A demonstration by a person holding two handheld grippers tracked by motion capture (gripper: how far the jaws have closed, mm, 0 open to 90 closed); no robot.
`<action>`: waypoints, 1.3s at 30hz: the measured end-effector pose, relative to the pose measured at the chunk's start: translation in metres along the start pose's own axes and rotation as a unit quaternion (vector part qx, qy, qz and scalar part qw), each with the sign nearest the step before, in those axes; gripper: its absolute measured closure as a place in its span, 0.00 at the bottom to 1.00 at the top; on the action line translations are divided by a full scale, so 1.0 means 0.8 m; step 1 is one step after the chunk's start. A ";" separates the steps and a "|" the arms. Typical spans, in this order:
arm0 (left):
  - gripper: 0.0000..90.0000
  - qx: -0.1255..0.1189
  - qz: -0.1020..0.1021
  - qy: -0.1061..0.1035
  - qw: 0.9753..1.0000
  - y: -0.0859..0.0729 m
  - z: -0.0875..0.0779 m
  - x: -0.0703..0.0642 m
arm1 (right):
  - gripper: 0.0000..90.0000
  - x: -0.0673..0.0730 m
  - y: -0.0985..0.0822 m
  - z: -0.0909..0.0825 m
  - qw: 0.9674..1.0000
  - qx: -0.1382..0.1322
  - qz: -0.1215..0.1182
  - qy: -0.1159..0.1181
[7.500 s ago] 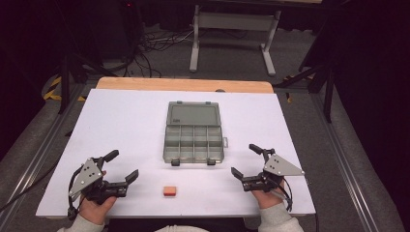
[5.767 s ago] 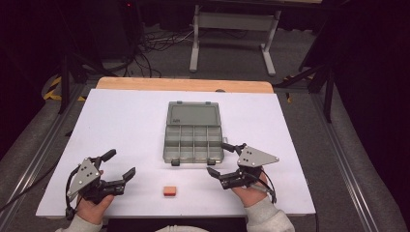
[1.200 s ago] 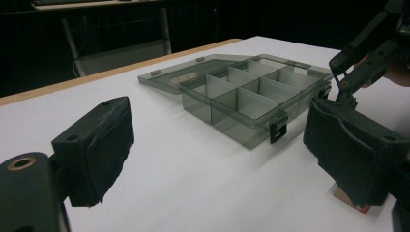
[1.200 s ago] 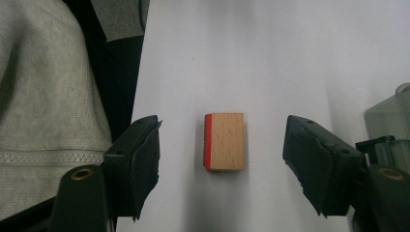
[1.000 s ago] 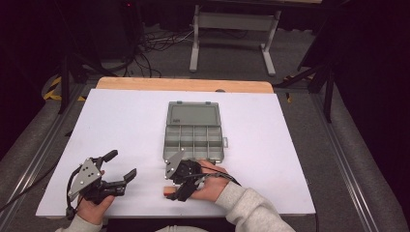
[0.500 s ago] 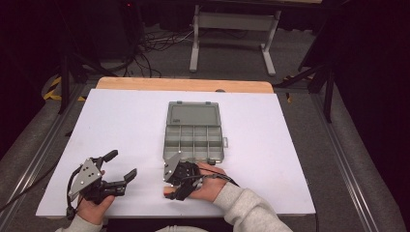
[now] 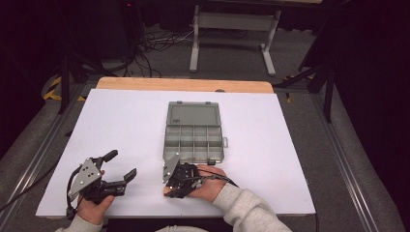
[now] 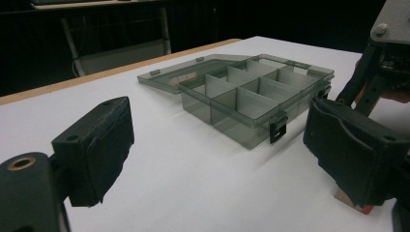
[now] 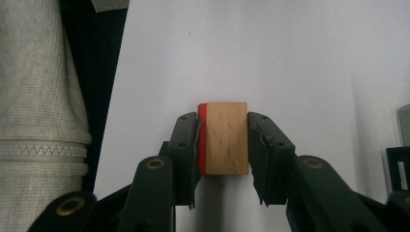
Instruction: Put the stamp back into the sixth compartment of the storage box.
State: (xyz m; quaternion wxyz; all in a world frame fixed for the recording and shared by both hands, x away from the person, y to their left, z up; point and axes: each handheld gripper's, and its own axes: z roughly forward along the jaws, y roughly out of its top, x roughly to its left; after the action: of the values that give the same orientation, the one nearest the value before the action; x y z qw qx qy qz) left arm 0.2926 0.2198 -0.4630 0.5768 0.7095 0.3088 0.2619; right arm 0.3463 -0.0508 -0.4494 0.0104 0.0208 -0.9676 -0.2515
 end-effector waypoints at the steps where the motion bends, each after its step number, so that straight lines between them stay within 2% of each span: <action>1: 0.13 0.000 0.000 0.000 1.000 0.000 0.000 0.000 | 0.73 0.001 0.000 0.000 1.000 0.000 0.000 -0.002; 10: 0.13 0.001 0.000 0.000 1.000 0.000 0.000 0.000 | 0.73 0.001 0.000 -0.005 1.000 -0.006 -0.004 -0.007; 25: 0.13 0.001 0.000 0.001 1.000 0.000 0.000 0.000 | 0.73 0.002 0.006 -0.038 0.999 -0.029 -0.019 -0.030; 29: 0.13 0.001 0.000 0.001 1.000 0.000 0.000 0.000 | 0.73 0.001 0.007 -0.046 0.998 -0.036 -0.030 -0.039; 39: 0.13 0.001 0.000 0.001 1.000 0.000 0.000 0.000 | 0.73 -0.002 0.009 -0.063 0.997 -0.037 -0.033 -0.053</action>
State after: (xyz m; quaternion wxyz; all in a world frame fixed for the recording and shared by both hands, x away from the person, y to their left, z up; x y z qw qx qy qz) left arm 0.2927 0.2196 -0.4632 0.5755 0.7099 0.3097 0.2625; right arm 0.3491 -0.0686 -0.4017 -0.0483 0.0392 -0.9555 -0.2883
